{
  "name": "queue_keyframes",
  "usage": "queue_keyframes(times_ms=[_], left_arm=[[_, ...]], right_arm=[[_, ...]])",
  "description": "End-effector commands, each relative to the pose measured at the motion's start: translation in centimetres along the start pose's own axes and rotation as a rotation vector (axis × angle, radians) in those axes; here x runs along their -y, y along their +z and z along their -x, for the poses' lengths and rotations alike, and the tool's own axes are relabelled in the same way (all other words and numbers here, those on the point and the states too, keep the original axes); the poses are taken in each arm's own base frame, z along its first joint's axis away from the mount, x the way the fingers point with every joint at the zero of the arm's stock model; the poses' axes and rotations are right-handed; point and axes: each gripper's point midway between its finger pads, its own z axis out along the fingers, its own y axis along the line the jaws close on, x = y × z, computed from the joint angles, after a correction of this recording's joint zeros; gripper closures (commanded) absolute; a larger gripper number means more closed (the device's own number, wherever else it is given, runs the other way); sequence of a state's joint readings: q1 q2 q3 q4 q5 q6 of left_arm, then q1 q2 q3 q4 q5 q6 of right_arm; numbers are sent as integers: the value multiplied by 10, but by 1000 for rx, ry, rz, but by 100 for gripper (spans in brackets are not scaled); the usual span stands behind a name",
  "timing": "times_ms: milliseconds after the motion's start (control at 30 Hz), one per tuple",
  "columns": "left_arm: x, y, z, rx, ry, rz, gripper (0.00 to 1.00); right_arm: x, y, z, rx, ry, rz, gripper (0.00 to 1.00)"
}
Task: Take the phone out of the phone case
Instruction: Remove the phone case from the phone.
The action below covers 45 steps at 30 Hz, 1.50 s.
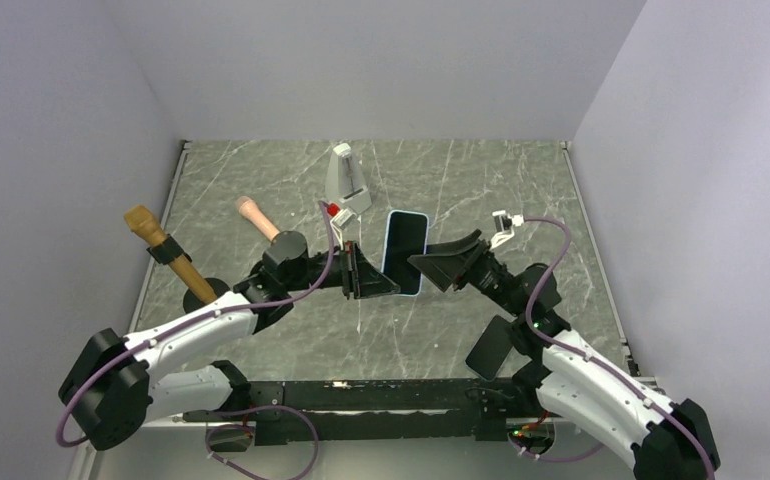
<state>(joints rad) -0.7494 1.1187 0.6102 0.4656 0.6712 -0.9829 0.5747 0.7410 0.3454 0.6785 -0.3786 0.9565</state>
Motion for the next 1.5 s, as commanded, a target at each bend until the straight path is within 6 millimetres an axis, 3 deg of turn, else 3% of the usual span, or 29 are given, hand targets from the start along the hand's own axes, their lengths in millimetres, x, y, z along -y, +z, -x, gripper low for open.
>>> queue_keyframes(times_ms=[0, 100, 233, 400, 500, 600, 700, 867, 967, 1033, 1067, 1100, 1133, 1233, 1267, 1367, 1467], left_arm=[[36, -10, 10, 35, 97, -116, 100], [43, -14, 5, 15, 101, -135, 100], [47, -18, 4, 13, 114, -136, 100], [51, -23, 2, 16, 123, -142, 100], [48, -23, 1, 10, 118, -132, 100], [48, -22, 2, 13, 117, -130, 100], [48, -21, 7, 38, 122, -123, 100], [51, -21, 21, 122, 117, -123, 100], [56, -20, 26, 149, 111, -153, 100], [57, -20, 28, 160, 107, -162, 100], [57, -21, 29, 166, 108, -158, 100], [56, -21, 30, 165, 110, -146, 97], [52, -24, 32, 164, 103, -120, 85], [42, -34, 40, 186, 69, -60, 30], [39, -38, 44, 190, 53, -50, 18], [38, -42, 55, 167, 29, -44, 8], [47, -39, 66, 145, 76, -59, 17]], right_arm=[[-10, 5, 7, -121, -59, 32, 11], [-26, 8, 13, -173, -38, 143, 27], [-30, 8, 26, -173, -11, 210, 46], [-33, 3, 28, -201, 12, 279, 52], [-32, 3, 25, -221, 11, 290, 49], [-33, 5, 17, -248, 18, 298, 46], [-38, 4, 8, -259, 26, 330, 56], [-44, 5, -4, -264, 32, 351, 57], [-52, 11, -21, -305, 40, 371, 61], [-56, 13, -27, -313, 39, 390, 82], [-57, 13, -26, -306, 40, 395, 98], [-57, 12, -25, -297, 47, 394, 100], [-57, 11, -24, -291, 41, 392, 100], [-60, 10, -27, -319, 16, 409, 100], [-64, 9, -28, -326, 9, 429, 100], [-74, 3, -34, -365, 15, 490, 100], [-77, 4, -39, -382, 30, 511, 100]])
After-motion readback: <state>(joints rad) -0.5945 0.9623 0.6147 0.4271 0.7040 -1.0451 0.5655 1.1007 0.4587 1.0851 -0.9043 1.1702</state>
